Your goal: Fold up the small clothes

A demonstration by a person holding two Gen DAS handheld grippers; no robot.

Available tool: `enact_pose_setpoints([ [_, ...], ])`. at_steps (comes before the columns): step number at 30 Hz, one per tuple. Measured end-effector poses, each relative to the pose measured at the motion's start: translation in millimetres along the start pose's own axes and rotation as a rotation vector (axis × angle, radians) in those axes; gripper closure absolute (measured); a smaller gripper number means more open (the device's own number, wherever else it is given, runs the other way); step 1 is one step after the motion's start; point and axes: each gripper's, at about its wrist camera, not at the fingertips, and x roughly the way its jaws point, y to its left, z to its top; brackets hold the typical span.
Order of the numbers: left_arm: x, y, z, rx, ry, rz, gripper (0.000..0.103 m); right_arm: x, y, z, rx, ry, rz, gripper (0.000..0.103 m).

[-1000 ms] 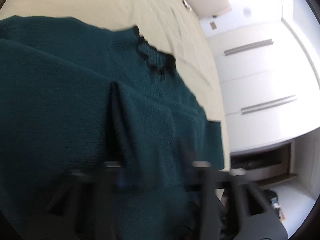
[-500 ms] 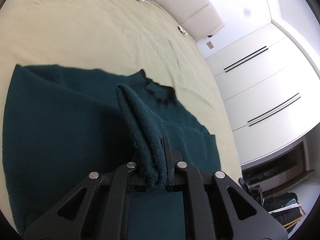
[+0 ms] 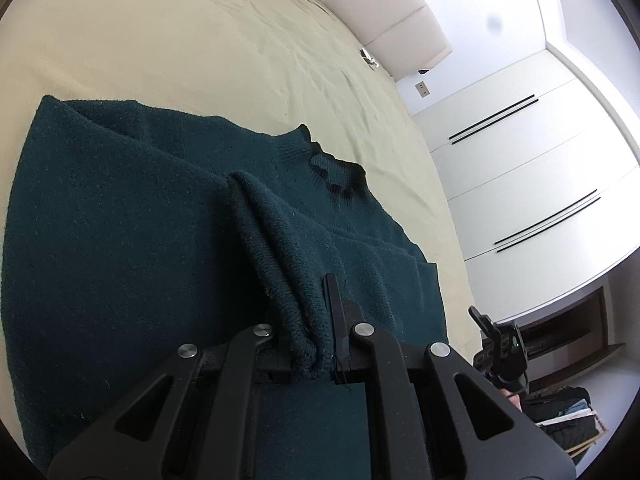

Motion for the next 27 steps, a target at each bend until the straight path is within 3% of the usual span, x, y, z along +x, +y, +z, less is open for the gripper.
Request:
enact_pose_setpoints([
  [6,-17,9,-8,-0.002,-0.007,-0.004,0.095,-3,16,-1,-0.097,-0.025,0.072,0.027],
  [9,-15,15,-12,-0.015,-0.003,0.004,0.095,0,12,-2,-0.144,-0.030,0.066,0.027],
  [13,-17,24,-25,-0.029,0.010,0.019,0.095,7,-12,6,-0.087,-0.020,0.060,0.042],
  [15,-15,27,-30,-0.023,0.008,0.019,0.095,4,-12,7,-0.093,-0.005,0.086,0.042],
  [19,-14,27,-30,-0.018,0.007,0.030,0.095,-4,-8,1,-0.113,0.045,0.060,0.039],
  [21,-13,28,-27,-0.017,0.017,0.032,0.094,-19,-10,-6,-0.098,0.062,0.050,0.033],
  [24,-13,28,-27,-0.014,0.029,0.039,0.094,-60,-14,-13,-0.066,0.034,0.093,0.028],
  [27,-9,21,-25,-0.008,0.039,0.065,0.094,-83,-7,-6,-0.110,-0.019,0.051,0.026],
])
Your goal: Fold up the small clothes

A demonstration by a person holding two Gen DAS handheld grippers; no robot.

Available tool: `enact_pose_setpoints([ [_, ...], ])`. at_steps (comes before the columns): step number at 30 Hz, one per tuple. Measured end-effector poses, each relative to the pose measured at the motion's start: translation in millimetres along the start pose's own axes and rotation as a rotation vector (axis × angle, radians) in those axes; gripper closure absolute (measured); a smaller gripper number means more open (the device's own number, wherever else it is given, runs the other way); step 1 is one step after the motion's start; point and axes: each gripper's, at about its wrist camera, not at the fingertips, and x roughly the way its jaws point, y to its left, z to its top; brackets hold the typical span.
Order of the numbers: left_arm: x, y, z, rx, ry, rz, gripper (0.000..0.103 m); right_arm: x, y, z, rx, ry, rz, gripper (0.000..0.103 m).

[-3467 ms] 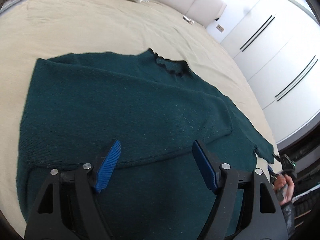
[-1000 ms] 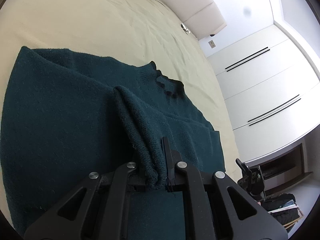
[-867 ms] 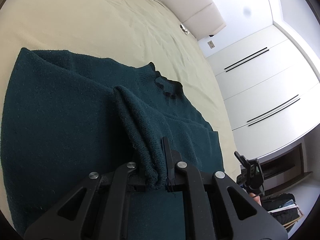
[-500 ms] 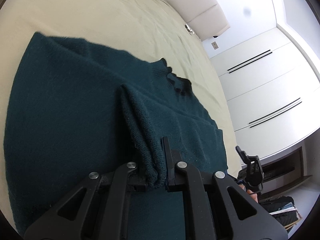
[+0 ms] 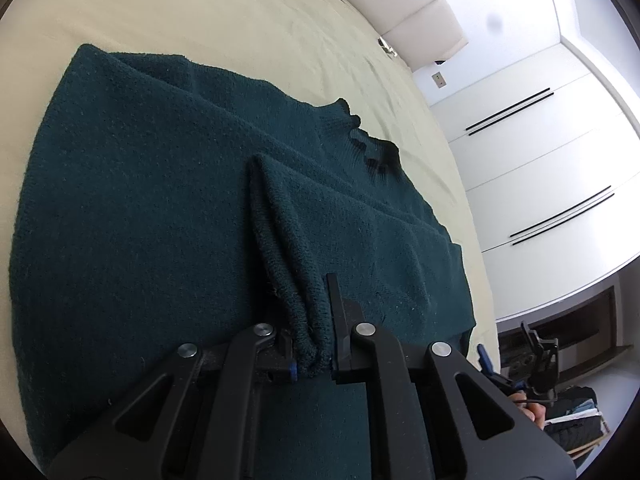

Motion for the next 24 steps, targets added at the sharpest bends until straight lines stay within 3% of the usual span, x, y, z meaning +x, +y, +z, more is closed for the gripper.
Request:
enact_pose_setpoints([
  [4,-1,-1,0,-0.004,0.002,0.006,0.094,5,17,20,-0.069,0.005,-0.025,0.026],
  [9,-6,-3,-1,0.016,-0.024,0.015,0.094,46,49,29,-0.186,0.085,-0.022,0.026],
  [13,-11,-2,-3,0.033,-0.055,0.016,0.095,65,54,30,-0.185,0.088,-0.036,0.026],
  [24,-20,9,-8,-0.008,-0.067,-0.003,0.096,60,38,31,-0.177,0.088,-0.060,0.026],
])
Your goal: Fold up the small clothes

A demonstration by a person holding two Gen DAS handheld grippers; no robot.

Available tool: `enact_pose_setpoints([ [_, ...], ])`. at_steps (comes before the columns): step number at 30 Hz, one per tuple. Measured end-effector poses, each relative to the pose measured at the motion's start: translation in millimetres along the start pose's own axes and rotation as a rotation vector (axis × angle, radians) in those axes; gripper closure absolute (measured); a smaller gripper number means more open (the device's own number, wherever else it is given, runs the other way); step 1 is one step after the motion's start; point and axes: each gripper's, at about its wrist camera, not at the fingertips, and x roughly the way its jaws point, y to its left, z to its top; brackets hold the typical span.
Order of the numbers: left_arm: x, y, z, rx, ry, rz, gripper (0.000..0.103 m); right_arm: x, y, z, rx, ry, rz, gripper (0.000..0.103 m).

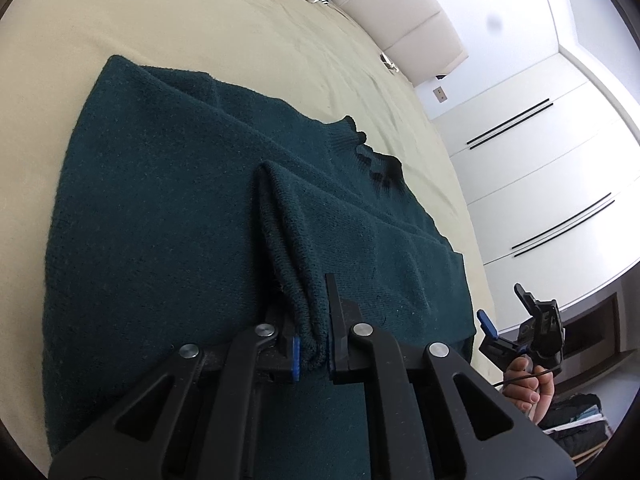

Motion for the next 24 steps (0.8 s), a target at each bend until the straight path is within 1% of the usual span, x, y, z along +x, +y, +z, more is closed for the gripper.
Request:
enact_pose_setpoints([
  [3,3,-1,1,0.004,0.002,0.014,0.095,6,11,3,-0.039,0.019,0.008,0.026],
  [9,3,-5,0,0.014,0.048,0.046,0.094,43,13,20,-0.064,0.079,-0.001,0.026],
  [11,-4,-7,-2,0.001,0.050,0.076,0.094,63,3,26,-0.049,0.132,-0.013,0.026],
  [12,-12,-11,-5,0.009,0.035,0.112,0.093,74,-6,26,-0.038,0.159,-0.041,0.026],
  [13,-19,-16,-8,0.027,0.012,0.148,0.092,79,-11,25,-0.034,0.163,-0.057,0.027],
  [14,-28,-26,-10,0.069,-0.028,0.186,0.092,81,-13,24,-0.045,0.159,-0.058,0.028],
  [16,-37,-46,-11,0.146,-0.084,0.214,0.092,76,-8,19,-0.084,0.155,-0.057,0.028],
  [18,-40,-67,-8,0.228,-0.130,0.210,0.092,70,-4,17,-0.095,0.158,-0.059,0.028],
  [19,-37,-78,-5,0.266,-0.137,0.196,0.092,66,-2,17,-0.091,0.156,-0.044,0.028],
  [20,-29,-85,-1,0.297,-0.128,0.185,0.092,62,0,17,-0.082,0.149,-0.021,0.027],
  [21,-23,-88,1,0.314,-0.119,0.194,0.092,58,-1,17,-0.070,0.140,-0.003,0.024],
  [23,-9,-88,1,0.333,-0.106,0.240,0.092,57,-5,12,-0.074,0.148,-0.008,0.022],
  [24,-5,-84,0,0.326,-0.095,0.263,0.092,57,-7,8,-0.093,0.156,-0.018,0.023],
])
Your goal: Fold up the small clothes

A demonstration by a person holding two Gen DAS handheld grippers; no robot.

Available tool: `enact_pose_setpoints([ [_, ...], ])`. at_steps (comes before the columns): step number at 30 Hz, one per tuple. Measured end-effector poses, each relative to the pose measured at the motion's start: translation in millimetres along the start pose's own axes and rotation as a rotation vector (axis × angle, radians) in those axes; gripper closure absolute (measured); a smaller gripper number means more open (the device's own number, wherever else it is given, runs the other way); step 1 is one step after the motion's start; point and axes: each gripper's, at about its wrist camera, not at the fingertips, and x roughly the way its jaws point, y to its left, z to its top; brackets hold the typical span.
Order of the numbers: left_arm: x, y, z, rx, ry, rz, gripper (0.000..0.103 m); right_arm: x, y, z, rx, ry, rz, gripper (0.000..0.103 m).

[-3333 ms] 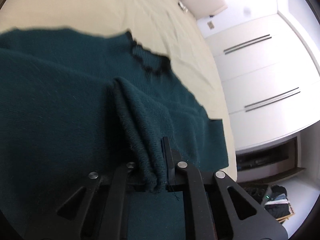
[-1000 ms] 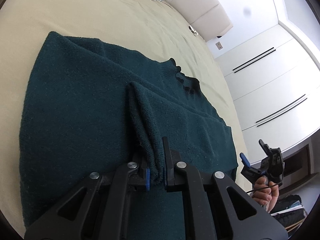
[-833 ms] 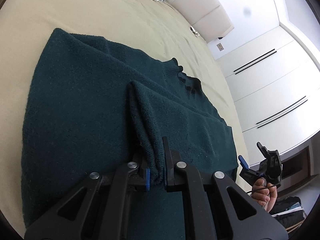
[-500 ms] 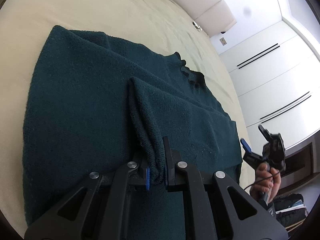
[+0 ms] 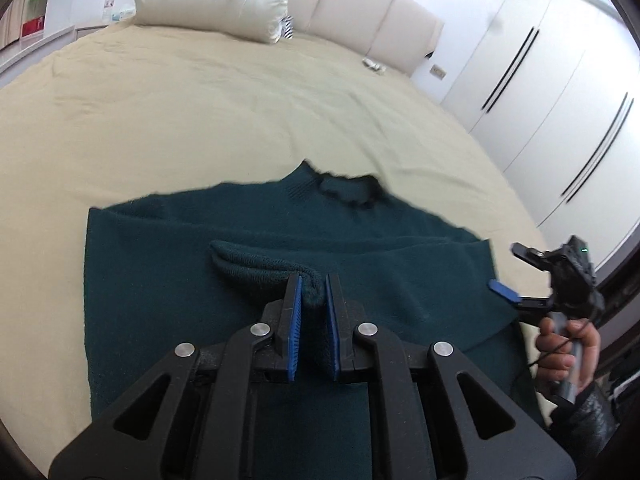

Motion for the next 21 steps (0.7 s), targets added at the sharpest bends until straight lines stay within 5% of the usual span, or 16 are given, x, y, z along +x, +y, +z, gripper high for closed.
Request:
enact_pose_setpoints([
  [4,-12,38,-17,-0.143,0.022,0.065,0.092,-8,2,-12,-0.055,0.005,-0.027,0.026],
  [7,-43,56,-25,-0.196,-0.066,0.170,0.092,-19,8,-17,-0.065,-0.015,-0.045,0.024],
  [10,-70,60,-21,-0.224,-0.162,0.173,0.092,-25,14,-24,-0.072,-0.028,-0.022,0.023],
  [12,-72,42,-12,-0.147,-0.188,0.134,0.092,-24,18,-29,-0.092,-0.027,-0.013,0.023],
  [15,-28,18,-2,-0.026,-0.057,0.050,0.092,-14,17,-34,-0.092,-0.007,-0.040,0.023],
  [18,44,21,-18,-0.015,0.193,0.062,0.093,-7,8,-39,-0.084,0.009,-0.050,0.024],
  [21,36,30,-25,-0.043,0.135,-0.003,0.092,-20,14,-49,-0.111,0.023,-0.076,0.024],
])
